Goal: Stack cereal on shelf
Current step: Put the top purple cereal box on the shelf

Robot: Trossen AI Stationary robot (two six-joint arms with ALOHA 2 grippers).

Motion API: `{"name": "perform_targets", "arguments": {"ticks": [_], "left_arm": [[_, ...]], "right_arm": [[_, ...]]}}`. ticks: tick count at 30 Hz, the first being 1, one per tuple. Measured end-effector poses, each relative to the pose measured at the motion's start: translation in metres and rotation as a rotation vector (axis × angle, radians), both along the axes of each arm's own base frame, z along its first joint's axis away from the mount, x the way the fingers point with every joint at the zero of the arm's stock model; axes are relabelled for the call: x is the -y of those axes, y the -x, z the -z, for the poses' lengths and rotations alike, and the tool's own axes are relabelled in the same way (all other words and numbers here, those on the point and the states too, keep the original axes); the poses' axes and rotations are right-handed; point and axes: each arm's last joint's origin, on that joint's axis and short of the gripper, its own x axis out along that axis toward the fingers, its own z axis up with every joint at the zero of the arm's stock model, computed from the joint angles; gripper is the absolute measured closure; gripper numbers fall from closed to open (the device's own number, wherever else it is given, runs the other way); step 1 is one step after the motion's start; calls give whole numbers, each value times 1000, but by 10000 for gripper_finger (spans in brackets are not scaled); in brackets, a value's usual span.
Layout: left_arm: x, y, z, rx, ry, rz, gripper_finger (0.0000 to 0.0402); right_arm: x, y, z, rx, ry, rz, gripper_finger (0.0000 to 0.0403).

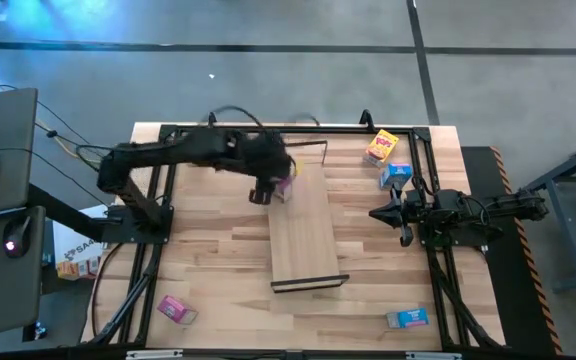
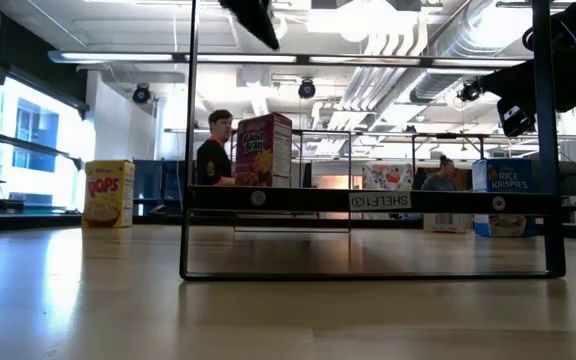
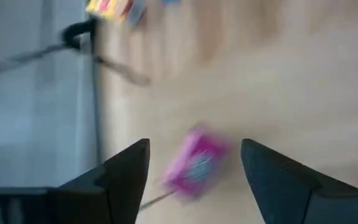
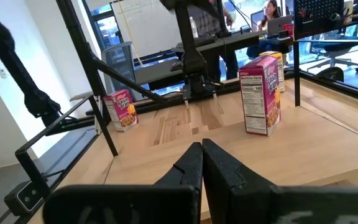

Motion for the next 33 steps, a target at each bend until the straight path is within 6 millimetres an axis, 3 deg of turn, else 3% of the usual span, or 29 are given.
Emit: {"name": "perform_targets", "arguments": {"ticks": [3,6,11,13,16,19,25,33], "left_arm": [[3,20,-8,232,185,-93,188],[20,38,4,452,271,-139,238],[51,54,70,706,403,-306,360],[64,55,99,777,475,-379,390],[82,52,133,830,516,-491,390],[94,44,164,776,438,-566,399],[103,26,213,682,375,-640,401],[88,42,231,701,293,-989,401]], "right_arm": [[0,0,0,2,0,0,402],[0,0,0,0,0,0,402],[0,0,0,0,0,0,402],[0,0,0,1,0,0,402],[0,0,0,-3,1,0,402],[0,-1,1,-9,1,0,402],[0,-1,1,-12,2,0,402],[0,-1,1,-12,2,0,402]]}}
